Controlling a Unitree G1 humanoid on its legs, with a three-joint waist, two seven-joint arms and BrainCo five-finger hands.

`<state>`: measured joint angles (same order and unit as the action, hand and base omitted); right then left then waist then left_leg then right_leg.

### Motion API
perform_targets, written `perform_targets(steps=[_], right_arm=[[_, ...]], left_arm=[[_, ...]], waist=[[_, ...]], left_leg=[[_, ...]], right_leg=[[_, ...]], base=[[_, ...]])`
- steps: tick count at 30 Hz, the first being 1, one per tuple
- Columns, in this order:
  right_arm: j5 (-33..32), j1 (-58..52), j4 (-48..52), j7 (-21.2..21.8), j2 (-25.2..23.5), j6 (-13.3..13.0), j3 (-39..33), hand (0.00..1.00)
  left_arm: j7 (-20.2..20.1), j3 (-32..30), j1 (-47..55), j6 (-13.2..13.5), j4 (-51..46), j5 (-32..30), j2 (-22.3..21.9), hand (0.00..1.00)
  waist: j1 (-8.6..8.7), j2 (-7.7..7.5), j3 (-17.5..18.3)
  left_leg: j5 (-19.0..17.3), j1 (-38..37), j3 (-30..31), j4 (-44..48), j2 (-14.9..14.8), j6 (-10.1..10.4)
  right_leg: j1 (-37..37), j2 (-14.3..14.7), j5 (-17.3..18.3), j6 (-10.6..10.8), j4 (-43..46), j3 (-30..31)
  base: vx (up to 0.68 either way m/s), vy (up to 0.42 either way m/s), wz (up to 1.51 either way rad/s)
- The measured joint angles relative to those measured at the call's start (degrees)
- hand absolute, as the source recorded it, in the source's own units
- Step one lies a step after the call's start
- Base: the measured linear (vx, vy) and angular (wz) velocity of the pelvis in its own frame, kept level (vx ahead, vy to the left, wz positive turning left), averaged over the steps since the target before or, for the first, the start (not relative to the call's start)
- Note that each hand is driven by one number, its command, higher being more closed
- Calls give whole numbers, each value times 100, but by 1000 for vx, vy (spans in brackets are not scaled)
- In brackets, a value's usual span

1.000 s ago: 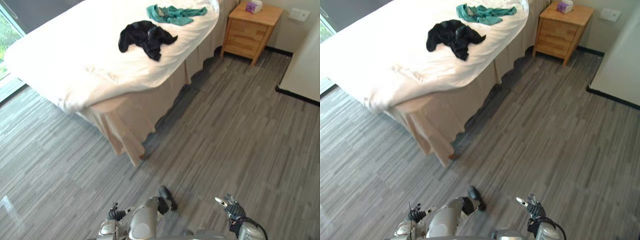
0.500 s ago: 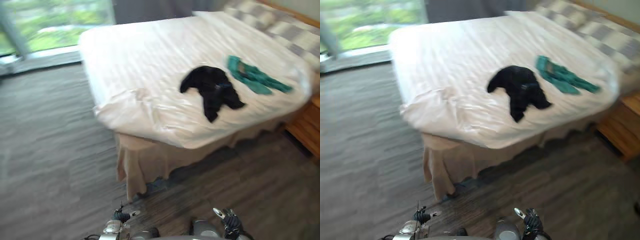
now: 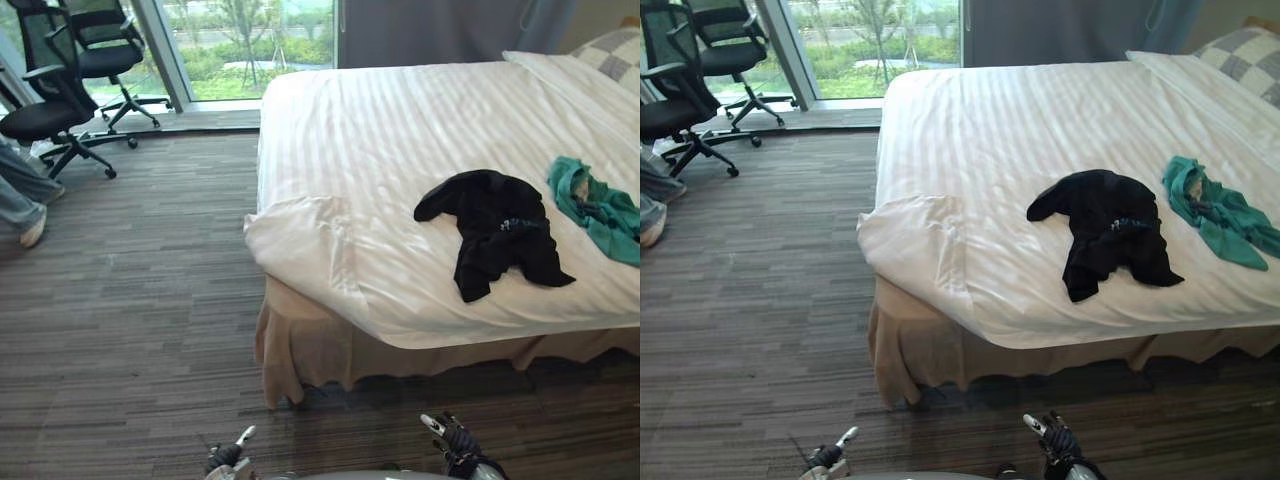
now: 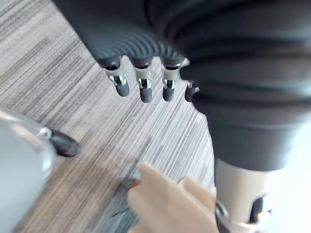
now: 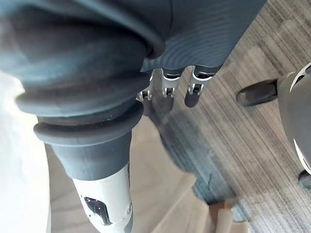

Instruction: Tidy the bed and pick cloth on bed and put in laundry

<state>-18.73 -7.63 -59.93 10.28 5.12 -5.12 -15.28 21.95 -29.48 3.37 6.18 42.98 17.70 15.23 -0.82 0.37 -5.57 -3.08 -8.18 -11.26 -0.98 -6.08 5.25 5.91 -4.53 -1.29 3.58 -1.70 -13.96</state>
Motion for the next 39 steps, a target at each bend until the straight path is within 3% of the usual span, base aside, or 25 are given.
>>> perform_targets(steps=[2, 7, 12, 15, 19, 22, 25, 26, 29, 33, 35, 39], right_arm=[[-76, -206, 14, -14, -6, -47, 80, 0], [-218, -762, 239, -191, 98, -135, 464, 0], [-222, -889, 395, -267, 78, -230, 505, 0], [-223, -997, 506, -269, 64, -226, 489, 0], [-316, -1070, 507, -260, 6, -198, 365, 0], [-309, -1166, 504, -239, -32, -122, 173, 0], [-260, -1172, 508, -168, -14, -113, 158, 0], [-261, -1162, 529, -148, -10, -110, 153, 0], [-262, -1081, 718, -137, 15, -109, 156, 0], [-278, -816, 848, -114, 28, -92, 197, 0], [-352, -720, 993, -111, 30, -103, 251, 0], [-641, -499, 1329, -94, 44, -111, 467, 0]], left_arm=[[111, -332, -253, 98, -374, -255, 633, 0], [123, -390, -674, 171, -1523, -1410, 1437, 0], [-209, 495, -1636, 102, -2257, -1926, 2139, 0], [-361, 1003, -2064, -17, -2276, -2313, 2247, 0], [-773, 2035, -2892, -400, -2270, -2693, 2591, 0], [-995, 2689, -3468, -732, -2097, -2924, 2674, 0], [-1235, 3232, -3929, -1071, -1680, -3140, 2676, 0], [-1328, 3404, -4069, -1229, -1474, -3229, 2667, 0], [-1435, 3540, -4244, -1511, -1171, -3556, 2564, 0], [-1440, 3791, -4897, -1771, -759, -3654, 2415, 0], [-1447, 3791, -5176, -1919, -497, -3688, 2346, 0], [-1569, 3794, -5648, -2227, -115, -4065, 1945, 0]], waist=[[14, 66, 31], [85, 269, 160], [183, 298, 260], [301, 306, 289], [471, 312, 292], [642, 323, 290], [707, 360, 255], [808, 392, 224], [941, 444, -12], [986, 309, -580], [1105, 222, -852], [1136, 86, -1262]], left_leg=[[-16, 5, -345, -63, -103, 29], [37, -53, -1089, -110, -221, 113], [95, -80, -1291, -183, -210, 128], [141, -184, -1406, -245, -185, 123], [140, -250, -1566, -287, -149, 123], [140, -258, -1597, -286, -102, 123], [140, -208, -1753, -286, -97, 123], [140, -121, -1765, -281, -97, 123], [139, 87, -1860, -254, -104, 117], [235, 498, -1991, -210, -78, 23], [314, 697, -2106, -212, -79, -9], [328, 1042, -2304, -134, -81, -16]], right_leg=[[27, 51, -79, -42, -144, -3], [74, 51, -223, -14, -405, 63], [-39, 66, -293, -25, -397, 248], [-30, 70, -297, -25, -396, 323], [-121, 72, -301, -30, -394, 495], [-136, 65, -303, -33, -394, 535], [-282, 71, -352, -65, -392, 681], [-380, 67, -386, -69, -392, 707], [-668, 61, -438, -60, -315, 864], [-1227, 49, -599, -70, -192, 1097], [-1463, 52, -703, -90, -189, 1170], [-1894, 64, -835, -107, -163, 1381]], base=[[-142, -51, -3], [-36, -19, -9], [22, 2, -18], [61, 11, -18], [50, 1, -21], [1, -13, -12], [-66, -33, -25], [-118, -46, -16], [-132, -37, -24], [-174, -49, -21], [-120, -47, -20], [-60, -8, -23]])
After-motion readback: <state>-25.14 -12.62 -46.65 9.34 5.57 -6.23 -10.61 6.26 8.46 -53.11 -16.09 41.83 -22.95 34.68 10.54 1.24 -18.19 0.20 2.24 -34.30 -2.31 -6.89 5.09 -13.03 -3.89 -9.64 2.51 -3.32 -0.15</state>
